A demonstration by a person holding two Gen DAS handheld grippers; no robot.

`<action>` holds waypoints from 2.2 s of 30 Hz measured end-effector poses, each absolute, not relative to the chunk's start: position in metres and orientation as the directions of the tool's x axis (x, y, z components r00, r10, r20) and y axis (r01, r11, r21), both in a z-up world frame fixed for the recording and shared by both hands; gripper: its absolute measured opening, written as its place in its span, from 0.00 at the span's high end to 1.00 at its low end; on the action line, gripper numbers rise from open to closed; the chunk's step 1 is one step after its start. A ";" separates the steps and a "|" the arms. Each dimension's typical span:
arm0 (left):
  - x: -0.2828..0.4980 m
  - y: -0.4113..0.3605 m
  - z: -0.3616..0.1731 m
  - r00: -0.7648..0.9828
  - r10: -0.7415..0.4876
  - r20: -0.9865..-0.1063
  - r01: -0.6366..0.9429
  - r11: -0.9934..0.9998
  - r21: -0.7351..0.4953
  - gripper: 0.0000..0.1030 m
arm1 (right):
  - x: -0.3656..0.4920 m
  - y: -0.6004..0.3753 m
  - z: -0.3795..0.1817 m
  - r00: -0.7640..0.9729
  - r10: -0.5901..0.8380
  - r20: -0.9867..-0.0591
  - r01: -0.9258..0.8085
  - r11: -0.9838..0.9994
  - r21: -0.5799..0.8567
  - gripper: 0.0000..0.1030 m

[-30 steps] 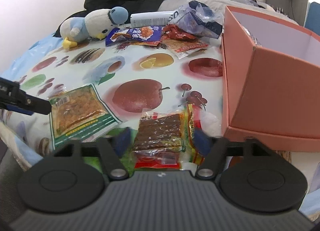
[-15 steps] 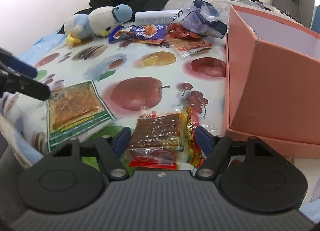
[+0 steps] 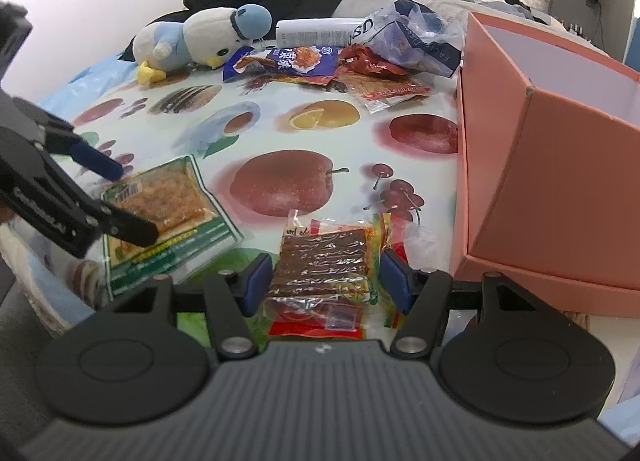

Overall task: Organize snacks
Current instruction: 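Lift the cracker pack with the left tool while the right tool holds the jerky pack, then carry the cracker pack with the left tool while the right tool carries the jerky pack over the box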

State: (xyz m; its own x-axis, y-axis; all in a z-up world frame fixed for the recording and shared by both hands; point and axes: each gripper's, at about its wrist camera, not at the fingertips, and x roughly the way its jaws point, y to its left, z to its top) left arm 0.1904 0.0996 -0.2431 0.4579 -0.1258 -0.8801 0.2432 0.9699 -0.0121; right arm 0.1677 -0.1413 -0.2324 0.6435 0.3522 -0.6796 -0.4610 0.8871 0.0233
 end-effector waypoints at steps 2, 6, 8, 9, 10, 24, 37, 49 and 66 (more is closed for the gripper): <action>0.189 0.098 -0.244 0.463 -0.121 -0.878 0.229 0.973 -0.013 0.06 | 0.168 -0.141 -0.232 0.643 0.351 -0.681 -0.460 0.887 0.023 0.40; 0.184 0.093 -0.244 0.470 -0.101 -0.877 0.207 0.978 -0.002 0.13 | 0.167 -0.139 -0.230 0.645 0.349 -0.680 -0.463 0.886 0.015 0.44; 0.182 0.090 -0.242 0.469 -0.091 -0.878 0.196 0.981 0.003 0.17 | 0.167 -0.138 -0.229 0.650 0.342 -0.679 -0.464 0.886 0.003 0.44; 0.181 0.088 -0.241 0.469 -0.082 -0.879 0.191 0.982 0.010 0.22 | 0.167 -0.138 -0.228 0.651 0.341 -0.678 -0.462 0.887 0.003 0.45; 0.179 0.085 -0.240 0.473 -0.076 -0.878 0.186 0.982 0.015 0.24 | 0.167 -0.139 -0.227 0.651 0.341 -0.678 -0.459 0.889 0.007 0.45; 0.166 0.079 -0.227 0.496 -0.097 -0.863 0.085 0.994 -0.063 0.78 | 0.166 -0.150 -0.216 0.644 0.360 -0.676 -0.427 0.901 0.074 0.47; 0.136 0.093 -0.195 0.577 -0.081 -0.813 -0.124 0.975 -0.185 0.82 | 0.153 -0.158 -0.181 0.691 0.382 -0.614 -0.399 0.910 0.117 0.47; 0.116 0.086 -0.150 0.655 -0.092 -0.750 -0.122 0.967 -0.224 0.83 | 0.119 -0.171 -0.134 0.771 0.357 -0.527 -0.368 0.926 0.088 0.47; 0.124 0.012 -0.086 0.745 -0.213 -0.632 0.032 0.958 -0.286 0.83 | 0.090 -0.236 -0.078 0.873 0.233 -0.429 -0.214 0.972 0.094 0.47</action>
